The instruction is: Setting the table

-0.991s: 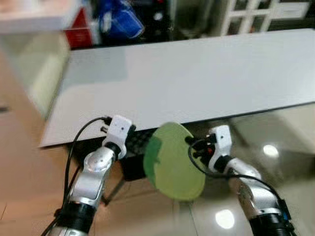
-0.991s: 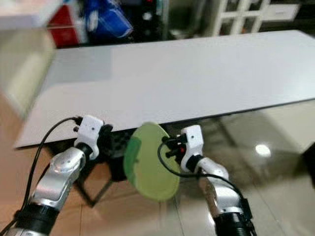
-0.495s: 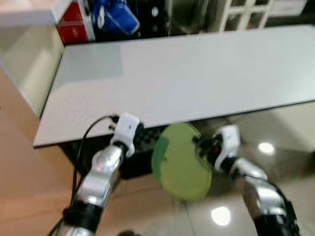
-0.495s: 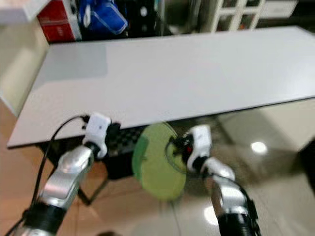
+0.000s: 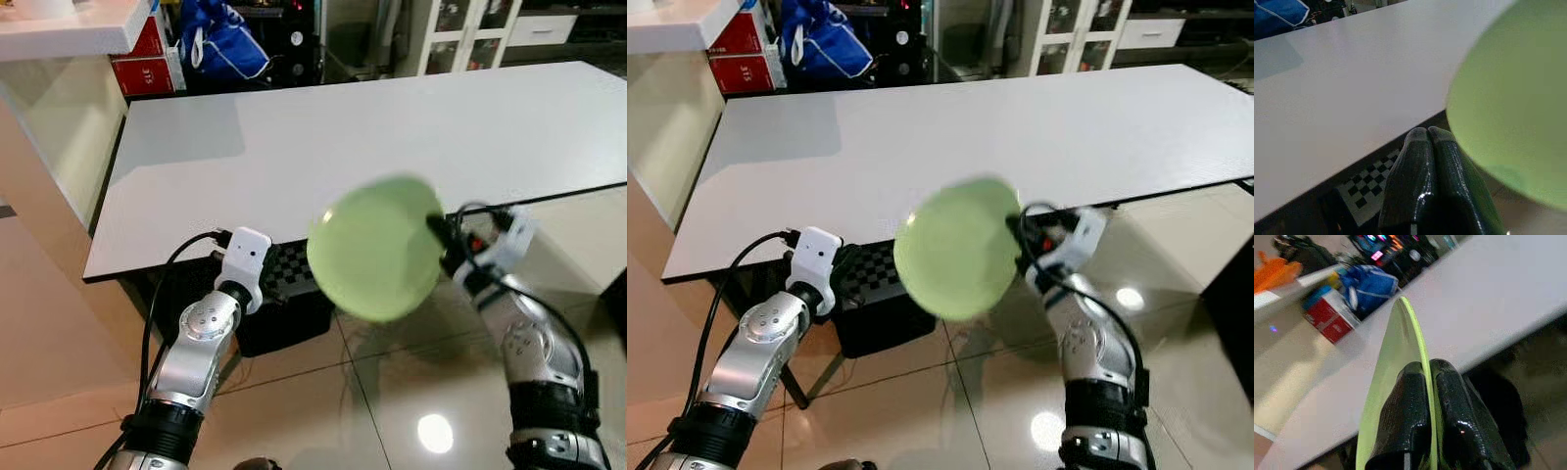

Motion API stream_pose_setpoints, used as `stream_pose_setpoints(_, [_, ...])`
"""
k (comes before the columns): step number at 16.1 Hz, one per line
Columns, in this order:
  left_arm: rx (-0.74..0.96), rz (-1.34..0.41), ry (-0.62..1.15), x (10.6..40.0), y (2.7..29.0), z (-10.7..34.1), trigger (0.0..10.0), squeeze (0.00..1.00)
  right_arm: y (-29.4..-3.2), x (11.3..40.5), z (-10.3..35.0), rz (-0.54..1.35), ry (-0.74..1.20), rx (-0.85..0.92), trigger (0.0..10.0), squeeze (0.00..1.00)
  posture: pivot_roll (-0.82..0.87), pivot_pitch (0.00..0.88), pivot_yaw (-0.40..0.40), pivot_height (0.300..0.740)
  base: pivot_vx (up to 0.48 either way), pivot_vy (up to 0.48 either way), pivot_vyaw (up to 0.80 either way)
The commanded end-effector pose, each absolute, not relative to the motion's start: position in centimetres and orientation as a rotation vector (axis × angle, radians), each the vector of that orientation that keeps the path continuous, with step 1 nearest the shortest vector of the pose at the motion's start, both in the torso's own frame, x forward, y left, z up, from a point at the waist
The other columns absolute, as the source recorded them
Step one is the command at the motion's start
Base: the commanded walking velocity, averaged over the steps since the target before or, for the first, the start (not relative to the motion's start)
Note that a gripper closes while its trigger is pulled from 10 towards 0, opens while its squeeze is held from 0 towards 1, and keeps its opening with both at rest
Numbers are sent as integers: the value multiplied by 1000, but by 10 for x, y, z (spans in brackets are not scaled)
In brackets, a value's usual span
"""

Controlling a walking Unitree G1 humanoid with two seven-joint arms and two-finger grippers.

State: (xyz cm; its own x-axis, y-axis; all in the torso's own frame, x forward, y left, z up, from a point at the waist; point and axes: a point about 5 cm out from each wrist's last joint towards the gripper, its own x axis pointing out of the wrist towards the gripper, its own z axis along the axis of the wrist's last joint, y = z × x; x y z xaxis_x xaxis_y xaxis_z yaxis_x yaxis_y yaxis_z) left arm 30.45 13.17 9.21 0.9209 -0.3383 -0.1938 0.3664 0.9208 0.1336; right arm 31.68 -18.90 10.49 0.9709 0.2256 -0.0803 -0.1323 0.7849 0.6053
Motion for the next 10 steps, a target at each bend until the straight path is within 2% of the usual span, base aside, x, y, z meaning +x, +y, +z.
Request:
stream_pose_setpoints(1, [158,-342,164,307,135,96,10000,0,-193,320,112,180,125,679,10000,0,45,0,24,740,0,0,0])
stream_pose_setpoints(4, [162,-339,159,308,136,98,10000,0,-192,320,110,183,130,681,10000,0,46,0,26,740,0,0,0])
stream_pose_setpoints(10, [165,-329,167,310,136,98,10000,0,-186,316,104,212,159,642,10000,0,43,0,23,740,421,0,0])
